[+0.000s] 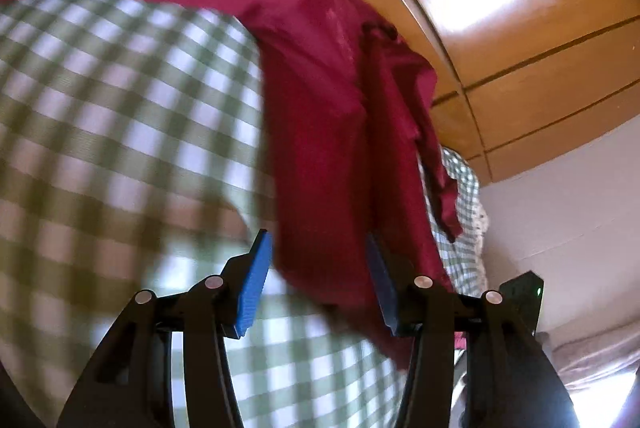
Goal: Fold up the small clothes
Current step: 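Grasp the sweatshirt with the left gripper while the right gripper grasps it too, then lift and shake the sweatshirt with both grippers, then lay it flat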
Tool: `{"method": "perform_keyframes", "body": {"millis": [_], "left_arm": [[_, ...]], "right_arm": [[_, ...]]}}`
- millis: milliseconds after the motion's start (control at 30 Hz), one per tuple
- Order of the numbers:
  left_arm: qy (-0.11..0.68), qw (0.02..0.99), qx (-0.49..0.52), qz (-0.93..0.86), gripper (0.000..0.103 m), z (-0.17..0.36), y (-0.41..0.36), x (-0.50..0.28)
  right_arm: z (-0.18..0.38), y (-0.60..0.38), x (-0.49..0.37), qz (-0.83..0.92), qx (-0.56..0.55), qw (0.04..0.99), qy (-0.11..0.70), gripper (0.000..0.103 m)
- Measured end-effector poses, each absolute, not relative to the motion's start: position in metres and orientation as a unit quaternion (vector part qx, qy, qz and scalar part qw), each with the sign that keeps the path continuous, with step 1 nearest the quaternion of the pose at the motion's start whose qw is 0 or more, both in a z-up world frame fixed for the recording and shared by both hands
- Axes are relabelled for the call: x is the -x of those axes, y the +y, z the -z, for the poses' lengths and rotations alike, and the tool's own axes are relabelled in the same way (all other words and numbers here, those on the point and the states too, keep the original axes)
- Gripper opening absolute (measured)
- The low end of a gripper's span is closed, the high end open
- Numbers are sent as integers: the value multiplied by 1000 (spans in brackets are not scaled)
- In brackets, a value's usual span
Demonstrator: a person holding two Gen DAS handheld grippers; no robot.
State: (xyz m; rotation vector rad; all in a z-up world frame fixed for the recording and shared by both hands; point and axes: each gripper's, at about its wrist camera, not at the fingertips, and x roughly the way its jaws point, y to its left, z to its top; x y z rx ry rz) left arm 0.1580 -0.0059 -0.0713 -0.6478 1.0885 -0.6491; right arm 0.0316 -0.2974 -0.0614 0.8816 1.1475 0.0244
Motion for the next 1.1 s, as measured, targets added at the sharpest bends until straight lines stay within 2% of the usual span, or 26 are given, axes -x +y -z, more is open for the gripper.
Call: {"method": "perform_keyframes", "body": {"millis": [33, 67, 100, 133, 167, 500, 633, 667, 700, 733, 767, 900, 933, 967, 1033, 1067, 1100], "left_arm": [[501, 758, 295, 296, 47, 73, -12, -160], [502, 758, 292, 295, 27, 78, -14, -161], [507, 761, 281, 291, 15, 78, -21, -163], [509, 764, 274, 286, 12, 77, -23, -164], [507, 764, 276, 287, 4, 74, -21, -163], [464, 773, 288, 324, 3, -49, 55, -130], [448, 790, 282, 310, 3, -72, 90, -115], [445, 795, 286, 298, 7, -67, 102, -110], [447, 795, 289, 290, 26, -61, 110, -108], [451, 797, 294, 275, 61, -52, 116, -106], [454, 801, 304, 244, 80, -42, 125, -102], [497, 773, 340, 201, 80, 17, 141, -90], [506, 771, 334, 196, 80, 27, 140, -85], [518, 766, 323, 201, 80, 40, 136, -77], [535, 763, 303, 201, 79, 56, 126, -64], [543, 764, 286, 199, 65, 62, 120, -59], [548, 765, 271, 203, 54, 67, 114, -55]], "right_arm": [[63, -293, -33, -20, -409, 746, 526, 39], [64, -287, -35, -25, -410, 743, 529, 29], [65, -281, -40, -26, -401, 745, 533, 22], [63, -276, -44, -28, -390, 748, 537, 9], [61, -273, -47, -27, -385, 750, 538, 9], [-63, -293, -10, -53, -318, 836, 444, 8], [-65, -308, 22, -29, -290, 836, 465, 8], [-58, -308, 23, -23, -288, 830, 477, 8], [-45, -309, 30, -13, -288, 819, 496, 8], [-32, -310, 38, -1, -287, 809, 514, 8], [-18, -309, 44, 9, -289, 797, 530, 8], [20, -315, 62, 44, -299, 771, 560, 16], [26, -317, 62, 52, -298, 768, 565, 35], [34, -317, 65, 57, -296, 764, 571, 40], [38, -314, 68, 54, -295, 767, 568, 45], [39, -311, 67, 52, -291, 768, 567, 47], [39, -309, 66, 50, -287, 771, 567, 47]]}}
